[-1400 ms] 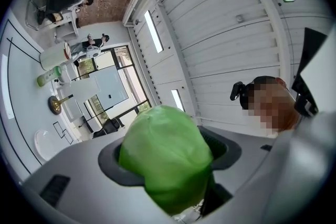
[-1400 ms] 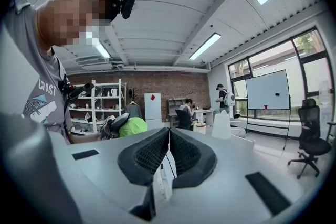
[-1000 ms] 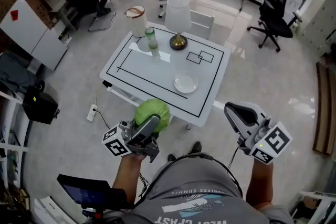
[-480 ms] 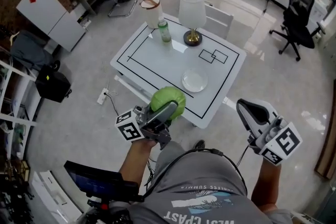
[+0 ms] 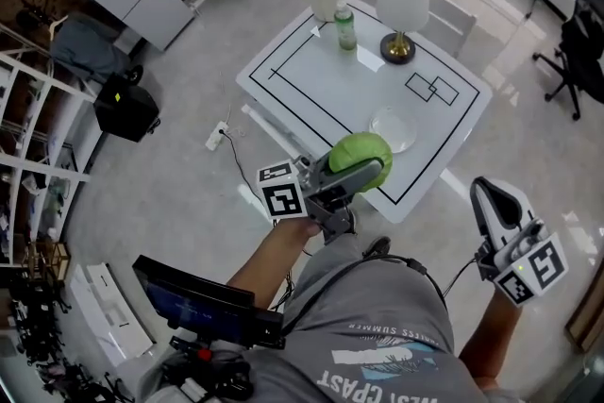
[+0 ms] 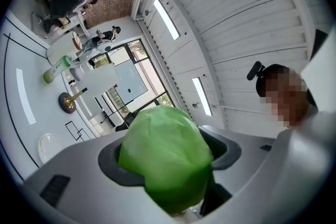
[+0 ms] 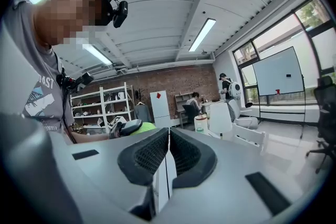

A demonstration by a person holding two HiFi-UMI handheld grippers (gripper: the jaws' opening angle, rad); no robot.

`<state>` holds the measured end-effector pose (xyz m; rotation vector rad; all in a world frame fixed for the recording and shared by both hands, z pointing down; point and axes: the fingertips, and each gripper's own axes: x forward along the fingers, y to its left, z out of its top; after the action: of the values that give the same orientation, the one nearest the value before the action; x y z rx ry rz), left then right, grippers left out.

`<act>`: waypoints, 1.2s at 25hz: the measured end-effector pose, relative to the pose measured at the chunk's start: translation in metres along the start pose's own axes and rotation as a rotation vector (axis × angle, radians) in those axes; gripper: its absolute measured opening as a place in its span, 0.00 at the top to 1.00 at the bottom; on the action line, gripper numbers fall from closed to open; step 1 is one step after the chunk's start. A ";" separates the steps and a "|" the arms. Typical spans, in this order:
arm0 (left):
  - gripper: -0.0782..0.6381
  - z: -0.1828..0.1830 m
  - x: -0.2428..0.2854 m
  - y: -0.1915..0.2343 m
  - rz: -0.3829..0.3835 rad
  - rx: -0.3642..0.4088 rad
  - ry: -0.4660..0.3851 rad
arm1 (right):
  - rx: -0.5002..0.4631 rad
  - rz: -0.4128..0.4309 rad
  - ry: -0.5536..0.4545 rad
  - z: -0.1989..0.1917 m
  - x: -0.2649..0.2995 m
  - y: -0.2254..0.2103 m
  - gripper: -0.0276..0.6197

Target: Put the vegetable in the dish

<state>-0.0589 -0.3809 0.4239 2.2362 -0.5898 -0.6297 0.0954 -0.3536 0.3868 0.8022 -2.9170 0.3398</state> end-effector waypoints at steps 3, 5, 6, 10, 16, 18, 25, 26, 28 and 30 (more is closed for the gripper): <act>0.46 0.007 0.001 0.018 0.012 -0.010 0.028 | 0.004 -0.012 0.013 0.001 0.012 -0.003 0.95; 0.46 0.011 0.002 0.031 0.017 -0.012 0.052 | 0.006 -0.033 0.016 0.002 0.021 -0.008 0.94; 0.46 0.012 0.001 0.038 0.019 -0.014 0.067 | 0.007 -0.045 0.015 0.003 0.025 -0.011 0.95; 0.46 0.015 -0.003 0.068 0.025 -0.030 0.124 | 0.004 -0.074 0.009 0.003 0.046 -0.010 0.94; 0.46 0.011 -0.002 0.114 0.051 -0.040 0.221 | 0.012 -0.146 0.022 0.000 0.062 -0.014 0.95; 0.46 0.004 0.001 0.128 0.055 -0.045 0.263 | 0.023 -0.165 0.029 -0.003 0.061 -0.015 0.95; 0.46 -0.027 0.010 0.182 0.119 -0.077 0.363 | 0.057 -0.191 0.073 -0.015 0.063 -0.041 0.94; 0.46 -0.033 0.013 0.191 0.128 -0.087 0.374 | 0.054 -0.185 0.077 -0.014 0.064 -0.045 0.95; 0.46 -0.045 0.018 0.208 0.145 -0.096 0.412 | 0.057 -0.176 0.083 -0.015 0.067 -0.054 0.95; 0.46 -0.058 0.024 0.226 0.169 -0.085 0.470 | 0.066 -0.167 0.100 -0.018 0.070 -0.062 0.95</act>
<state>-0.0557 -0.5064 0.6219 2.1235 -0.4909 -0.0346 0.0679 -0.4359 0.4270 0.9995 -2.7365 0.4491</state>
